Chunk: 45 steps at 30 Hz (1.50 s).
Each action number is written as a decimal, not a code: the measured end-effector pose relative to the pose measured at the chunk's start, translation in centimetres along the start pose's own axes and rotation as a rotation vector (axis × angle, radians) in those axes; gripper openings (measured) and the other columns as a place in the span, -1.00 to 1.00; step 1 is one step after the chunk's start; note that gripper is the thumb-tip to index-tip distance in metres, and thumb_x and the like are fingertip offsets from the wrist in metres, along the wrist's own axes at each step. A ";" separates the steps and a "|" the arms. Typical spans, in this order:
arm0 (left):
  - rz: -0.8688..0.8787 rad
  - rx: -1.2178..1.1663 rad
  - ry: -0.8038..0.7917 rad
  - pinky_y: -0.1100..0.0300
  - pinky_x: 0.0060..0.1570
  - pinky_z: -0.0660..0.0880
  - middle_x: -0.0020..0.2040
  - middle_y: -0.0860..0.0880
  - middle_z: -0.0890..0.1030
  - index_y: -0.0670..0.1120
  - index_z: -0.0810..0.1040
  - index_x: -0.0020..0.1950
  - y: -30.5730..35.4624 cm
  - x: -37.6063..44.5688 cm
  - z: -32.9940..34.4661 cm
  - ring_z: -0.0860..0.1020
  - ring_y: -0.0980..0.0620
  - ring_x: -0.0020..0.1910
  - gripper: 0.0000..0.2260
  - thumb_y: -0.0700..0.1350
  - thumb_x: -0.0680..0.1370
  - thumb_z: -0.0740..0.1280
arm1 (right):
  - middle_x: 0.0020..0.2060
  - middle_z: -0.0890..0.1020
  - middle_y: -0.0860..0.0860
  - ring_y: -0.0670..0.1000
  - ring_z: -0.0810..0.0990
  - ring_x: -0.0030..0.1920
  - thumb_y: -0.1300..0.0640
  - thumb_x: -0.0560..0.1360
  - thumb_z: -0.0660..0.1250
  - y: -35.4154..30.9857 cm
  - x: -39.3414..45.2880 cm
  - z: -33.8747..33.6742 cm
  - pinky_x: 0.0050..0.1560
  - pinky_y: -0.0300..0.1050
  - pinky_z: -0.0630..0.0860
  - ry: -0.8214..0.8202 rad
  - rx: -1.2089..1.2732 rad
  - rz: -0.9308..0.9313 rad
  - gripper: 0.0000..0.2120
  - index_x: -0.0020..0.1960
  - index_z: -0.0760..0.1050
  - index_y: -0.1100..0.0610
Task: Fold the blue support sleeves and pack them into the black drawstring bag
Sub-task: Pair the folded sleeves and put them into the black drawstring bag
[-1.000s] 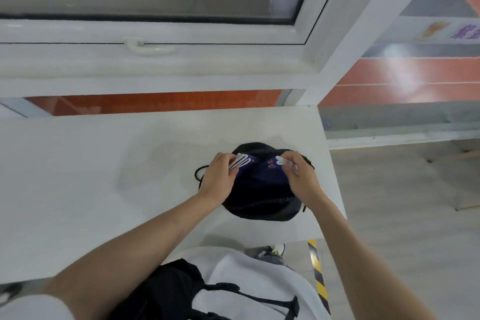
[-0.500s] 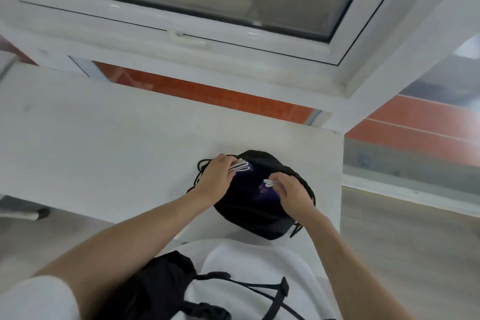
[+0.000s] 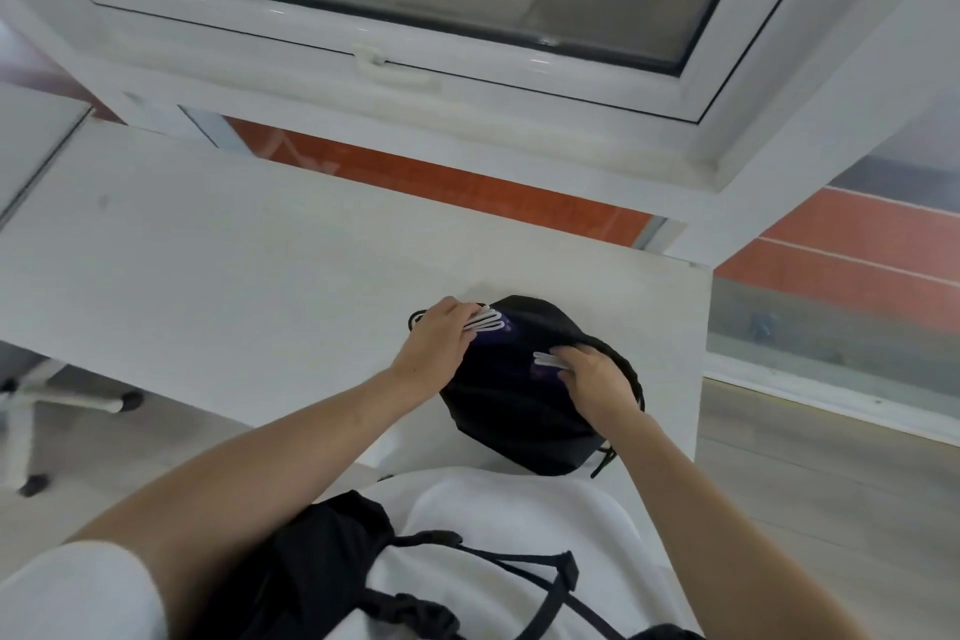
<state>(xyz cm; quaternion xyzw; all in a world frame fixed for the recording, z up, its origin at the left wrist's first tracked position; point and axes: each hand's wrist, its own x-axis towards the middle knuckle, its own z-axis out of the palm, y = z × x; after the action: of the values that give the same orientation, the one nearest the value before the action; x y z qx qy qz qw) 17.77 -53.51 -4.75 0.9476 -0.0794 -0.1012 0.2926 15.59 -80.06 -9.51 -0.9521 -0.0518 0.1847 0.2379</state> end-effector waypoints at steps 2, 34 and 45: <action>0.038 0.014 0.006 0.22 0.15 0.41 0.21 -0.02 0.53 -0.06 0.51 0.42 0.2 -0.1 -0.1 0.49 0.04 0.10 -0.71 -0.15 0.69 0.22 | 0.31 0.62 0.03 0.13 0.56 0.31 0.15 0.62 0.33 -0.2 0.0 -0.4 0.35 0.04 0.48 0.040 0.025 -0.025 -0.64 0.40 0.55 0.05; -0.230 -0.131 -0.028 -0.06 -0.16 0.44 -0.13 -0.06 0.56 -0.15 0.39 -0.03 -2.0 -0.7 -1.8 0.52 -0.12 -0.14 -0.72 -0.01 0.74 0.07 | 0.08 0.61 -0.13 -0.05 0.58 0.08 0.11 0.68 0.29 -6.9 -1.2 1.9 0.22 -0.09 0.53 0.082 0.520 0.214 -0.81 0.25 0.50 -0.10; -0.131 -0.153 0.010 0.00 -0.14 0.47 -0.07 0.00 0.57 -0.08 0.41 0.04 -0.6 -1.6 -3.5 0.52 -0.03 -0.11 -0.77 0.00 0.74 0.05 | 0.16 0.65 0.08 0.17 0.62 0.15 0.08 0.68 0.28 -7.1 1.0 2.8 0.26 0.05 0.53 0.038 0.344 0.247 -0.77 0.32 0.53 0.00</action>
<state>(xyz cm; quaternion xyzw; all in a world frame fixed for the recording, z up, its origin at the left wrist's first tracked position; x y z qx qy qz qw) 17.14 -50.85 -2.07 0.9260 -0.0076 -0.1211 0.3574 15.38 -72.43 -8.81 -0.8998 0.1023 0.2007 0.3736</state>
